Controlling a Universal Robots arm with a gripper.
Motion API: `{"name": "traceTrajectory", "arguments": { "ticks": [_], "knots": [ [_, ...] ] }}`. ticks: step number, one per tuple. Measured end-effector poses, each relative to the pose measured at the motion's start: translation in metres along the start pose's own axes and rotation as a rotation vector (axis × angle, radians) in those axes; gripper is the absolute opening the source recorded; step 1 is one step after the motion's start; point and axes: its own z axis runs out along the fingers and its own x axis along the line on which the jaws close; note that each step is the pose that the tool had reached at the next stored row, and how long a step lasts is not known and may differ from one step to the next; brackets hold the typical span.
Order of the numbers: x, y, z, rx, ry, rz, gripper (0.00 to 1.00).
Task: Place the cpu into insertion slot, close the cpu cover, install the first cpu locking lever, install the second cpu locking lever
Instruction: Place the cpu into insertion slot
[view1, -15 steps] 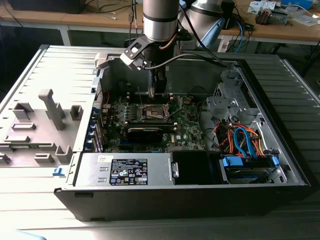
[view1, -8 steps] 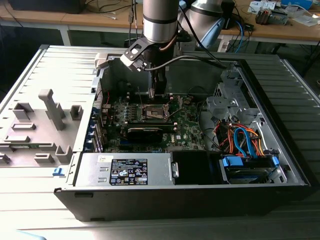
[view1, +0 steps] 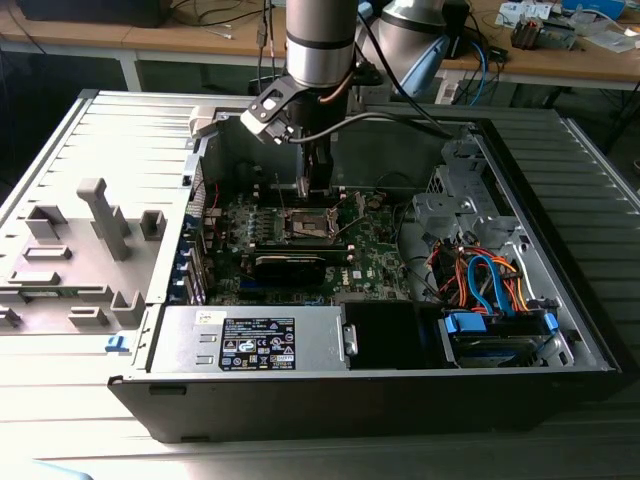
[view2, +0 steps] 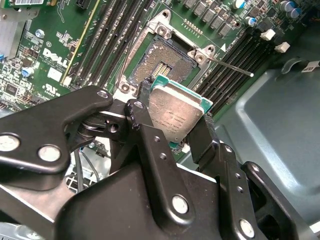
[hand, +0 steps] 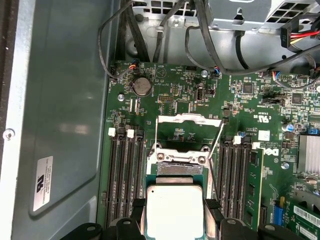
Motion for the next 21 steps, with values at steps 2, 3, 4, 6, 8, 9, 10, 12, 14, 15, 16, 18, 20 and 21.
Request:
{"name": "traceTrajectory", "arguments": {
  "ticks": [2, 3, 4, 6, 8, 9, 10, 12, 14, 15, 16, 18, 20, 21],
  "knots": [
    [0.0000, 0.0000, 0.0005, 0.0000, 0.0001, 0.000, 0.55],
    [0.0000, 0.0000, 0.0008, -0.0001, 0.0001, 0.000, 0.55],
    [0.0000, -0.0001, 0.0014, -0.0001, 0.0001, 0.000, 0.55],
    [0.0001, -0.0004, 0.0042, 0.0000, 0.0000, 0.000, 0.55],
    [0.0001, -0.0005, 0.0053, 0.0000, -0.0001, 0.001, 0.55],
    [0.0000, -0.0005, 0.0057, 0.0001, -0.0002, 0.001, 0.55],
    [-0.0001, -0.0006, 0.0062, 0.0001, -0.0004, 0.002, 0.55],
    [-0.0010, -0.0007, 0.0073, 0.0000, -0.0002, 0.004, 0.55],
    [-0.0021, -0.0008, 0.0079, 0.0001, -0.0003, 0.005, 0.55],
    [-0.0031, -0.0009, 0.0084, 0.0001, -0.0003, 0.005, 0.55],
    [-0.0035, -0.0009, 0.0088, 0.0001, -0.0003, 0.006, 0.55],
    [-0.0042, -0.0009, 0.0094, 0.0000, -0.0002, 0.006, 0.55],
    [-0.0048, -0.0010, 0.0098, 0.0001, -0.0002, 0.006, 0.55],
    [-0.0050, -0.0010, 0.0100, 0.0000, -0.0003, 0.006, 0.55]
  ]
}}
